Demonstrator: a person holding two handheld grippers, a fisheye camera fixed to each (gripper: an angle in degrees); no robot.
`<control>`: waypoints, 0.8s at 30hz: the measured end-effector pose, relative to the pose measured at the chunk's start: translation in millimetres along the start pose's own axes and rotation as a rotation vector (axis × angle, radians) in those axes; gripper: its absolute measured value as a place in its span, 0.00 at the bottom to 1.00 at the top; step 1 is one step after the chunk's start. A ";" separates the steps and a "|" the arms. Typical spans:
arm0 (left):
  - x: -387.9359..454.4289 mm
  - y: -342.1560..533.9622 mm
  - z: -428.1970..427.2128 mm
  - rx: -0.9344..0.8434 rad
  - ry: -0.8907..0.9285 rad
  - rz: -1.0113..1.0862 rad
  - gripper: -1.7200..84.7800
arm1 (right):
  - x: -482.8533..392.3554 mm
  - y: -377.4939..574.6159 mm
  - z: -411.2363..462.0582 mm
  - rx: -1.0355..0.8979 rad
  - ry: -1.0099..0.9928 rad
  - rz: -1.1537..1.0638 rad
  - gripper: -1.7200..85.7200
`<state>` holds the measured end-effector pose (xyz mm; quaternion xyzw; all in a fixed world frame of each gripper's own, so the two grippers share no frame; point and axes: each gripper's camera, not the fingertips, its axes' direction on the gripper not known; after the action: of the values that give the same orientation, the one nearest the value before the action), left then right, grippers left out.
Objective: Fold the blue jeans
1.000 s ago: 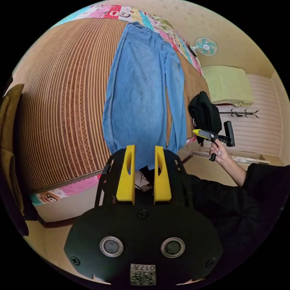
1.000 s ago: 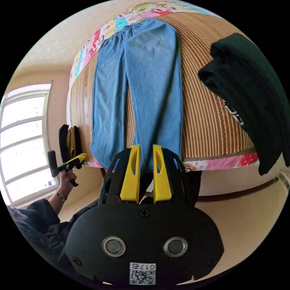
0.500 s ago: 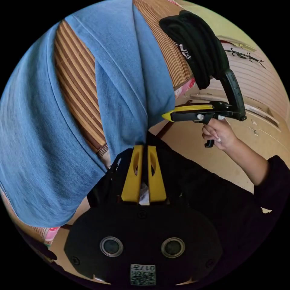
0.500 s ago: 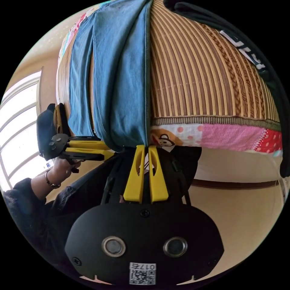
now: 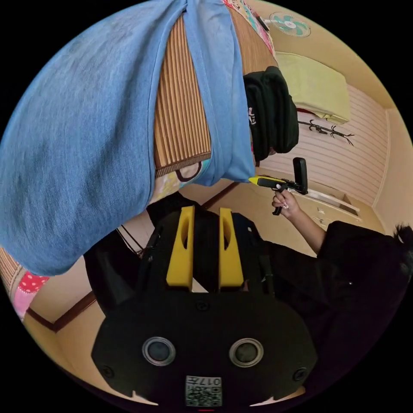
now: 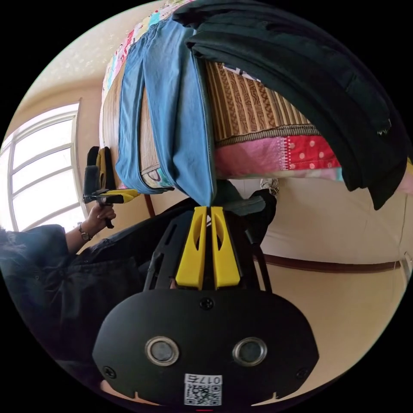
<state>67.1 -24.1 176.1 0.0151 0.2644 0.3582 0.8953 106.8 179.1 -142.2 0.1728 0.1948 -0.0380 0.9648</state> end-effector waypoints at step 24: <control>-20.1 -2.7 65.4 0.007 0.136 -0.104 0.03 | 59.2 77.1 -37.9 0.089 -0.115 0.090 0.04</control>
<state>88.4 -28.5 241.0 -0.0197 0.3264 0.3103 0.8926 158.4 264.3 -173.4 0.2215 0.1291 -0.0130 0.9665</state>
